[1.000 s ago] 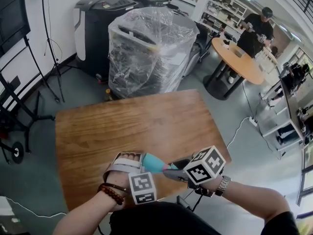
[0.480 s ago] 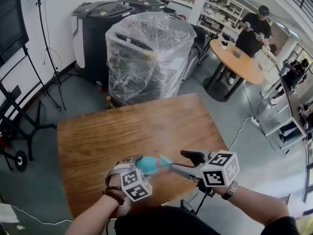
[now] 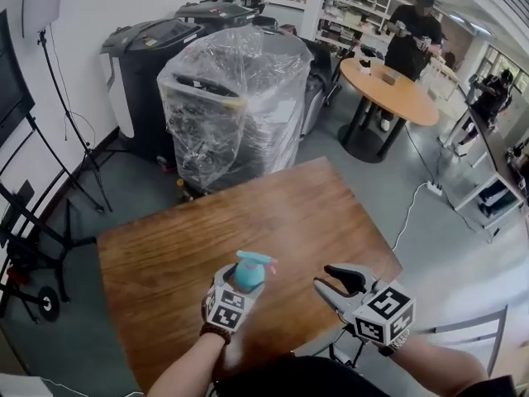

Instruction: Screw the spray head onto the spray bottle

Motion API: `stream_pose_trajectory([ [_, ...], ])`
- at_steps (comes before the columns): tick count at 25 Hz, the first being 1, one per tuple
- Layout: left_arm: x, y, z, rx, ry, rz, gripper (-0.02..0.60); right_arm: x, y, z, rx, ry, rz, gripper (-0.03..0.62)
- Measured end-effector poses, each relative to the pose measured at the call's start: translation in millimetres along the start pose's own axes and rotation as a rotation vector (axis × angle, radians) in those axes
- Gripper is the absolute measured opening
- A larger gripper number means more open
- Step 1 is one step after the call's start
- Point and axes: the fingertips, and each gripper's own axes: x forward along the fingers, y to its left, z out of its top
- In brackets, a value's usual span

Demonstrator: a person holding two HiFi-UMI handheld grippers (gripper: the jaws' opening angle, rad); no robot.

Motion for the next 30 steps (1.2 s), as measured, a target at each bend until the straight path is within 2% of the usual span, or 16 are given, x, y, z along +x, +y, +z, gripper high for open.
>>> stream_pose_trajectory([
  [2,10,7,-4,-0.005,0.003,0.026,0.394,-4,0,-3,-0.031,-0.010,-0.034,0.057],
  [5,22,15,-9,-0.003,0.010,0.059,0.396,-9,1,-10,-0.085,-0.001,-0.064,-0.006],
  [9,29,17,-17,-0.026,0.026,0.077,0.399,-12,4,-23,-0.134,0.024,-0.053,-0.008],
  [15,32,15,-19,-0.029,0.061,0.054,0.405,-4,6,-33,-0.107,0.023,-0.026,-0.008],
  [17,27,13,-19,-0.048,0.071,0.044,0.444,2,9,-39,-0.090,0.010,-0.006,-0.008],
  [20,1,12,-12,-0.075,0.042,0.057,0.459,13,18,-42,-0.075,0.000,0.028,-0.009],
  [21,-12,12,-7,-0.080,0.023,0.067,0.446,17,22,-42,-0.072,-0.004,0.043,-0.008],
  [23,-40,7,6,-0.080,-0.021,0.077,0.364,26,32,-41,-0.069,-0.012,0.077,-0.009],
  [29,-103,-32,49,-0.086,-0.147,0.047,0.015,50,64,-37,-0.062,-0.049,0.171,-0.009],
  [30,-107,-38,55,-0.098,-0.159,0.035,0.012,52,68,-35,-0.060,-0.056,0.181,-0.009],
])
